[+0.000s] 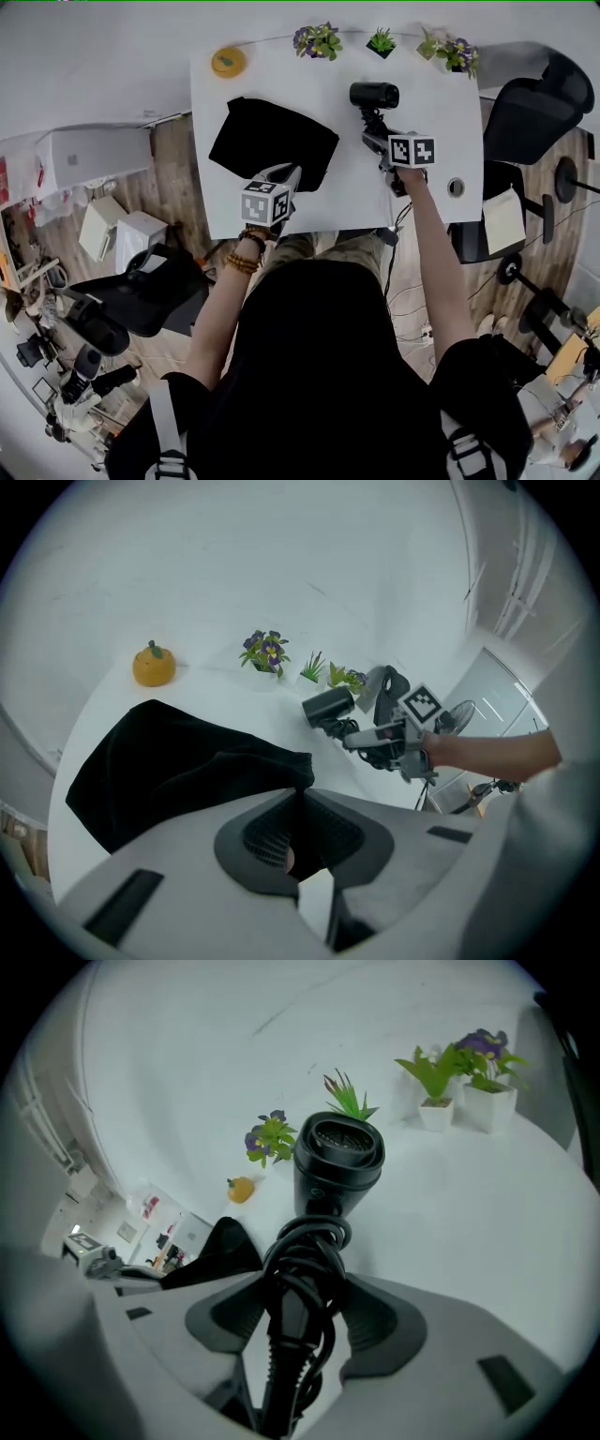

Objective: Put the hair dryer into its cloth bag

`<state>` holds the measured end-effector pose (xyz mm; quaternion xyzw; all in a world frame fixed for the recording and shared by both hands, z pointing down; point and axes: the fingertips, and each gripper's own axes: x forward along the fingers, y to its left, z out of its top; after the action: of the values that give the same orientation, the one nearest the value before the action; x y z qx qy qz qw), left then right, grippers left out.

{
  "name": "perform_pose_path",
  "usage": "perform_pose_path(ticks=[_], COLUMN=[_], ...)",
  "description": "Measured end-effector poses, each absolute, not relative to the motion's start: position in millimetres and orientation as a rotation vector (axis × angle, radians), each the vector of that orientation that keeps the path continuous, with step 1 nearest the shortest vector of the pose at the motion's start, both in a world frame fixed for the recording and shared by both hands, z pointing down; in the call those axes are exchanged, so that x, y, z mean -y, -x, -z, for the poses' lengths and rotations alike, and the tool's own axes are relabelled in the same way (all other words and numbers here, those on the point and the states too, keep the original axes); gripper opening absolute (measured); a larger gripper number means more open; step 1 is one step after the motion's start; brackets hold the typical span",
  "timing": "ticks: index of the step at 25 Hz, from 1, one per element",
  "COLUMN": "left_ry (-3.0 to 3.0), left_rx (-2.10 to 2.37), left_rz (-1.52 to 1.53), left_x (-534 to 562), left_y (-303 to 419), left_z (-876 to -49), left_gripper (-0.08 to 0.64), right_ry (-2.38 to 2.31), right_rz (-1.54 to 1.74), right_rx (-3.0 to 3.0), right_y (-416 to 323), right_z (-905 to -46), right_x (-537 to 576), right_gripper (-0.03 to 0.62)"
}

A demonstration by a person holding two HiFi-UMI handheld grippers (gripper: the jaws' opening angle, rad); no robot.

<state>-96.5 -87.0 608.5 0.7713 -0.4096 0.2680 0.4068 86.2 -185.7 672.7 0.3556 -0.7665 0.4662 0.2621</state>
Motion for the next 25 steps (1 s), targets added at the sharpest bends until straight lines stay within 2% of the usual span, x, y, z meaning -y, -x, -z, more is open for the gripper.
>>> perform_pose_path(ticks=[3,12,25], left_ry=[-1.965,-2.022,-2.071], left_rx=[1.015,0.925,0.913], left_rz=[-0.671,-0.695,-0.687], left_x=[85.2,66.6,48.7], left_y=[95.4,82.3,90.7], left_z=[-607.9,-609.9,-606.5], left_gripper=[0.043,0.043,0.043], right_ry=[-0.96,-0.901,-0.642], right_rz=[-1.334,-1.274,-1.152], right_rx=[2.089,2.147,2.318], right_y=[-99.3,-111.6,-51.3], right_z=[-663.4,-647.1,-626.3], right_x=[139.2,57.0,0.8], right_gripper=[0.27,0.268,0.27])
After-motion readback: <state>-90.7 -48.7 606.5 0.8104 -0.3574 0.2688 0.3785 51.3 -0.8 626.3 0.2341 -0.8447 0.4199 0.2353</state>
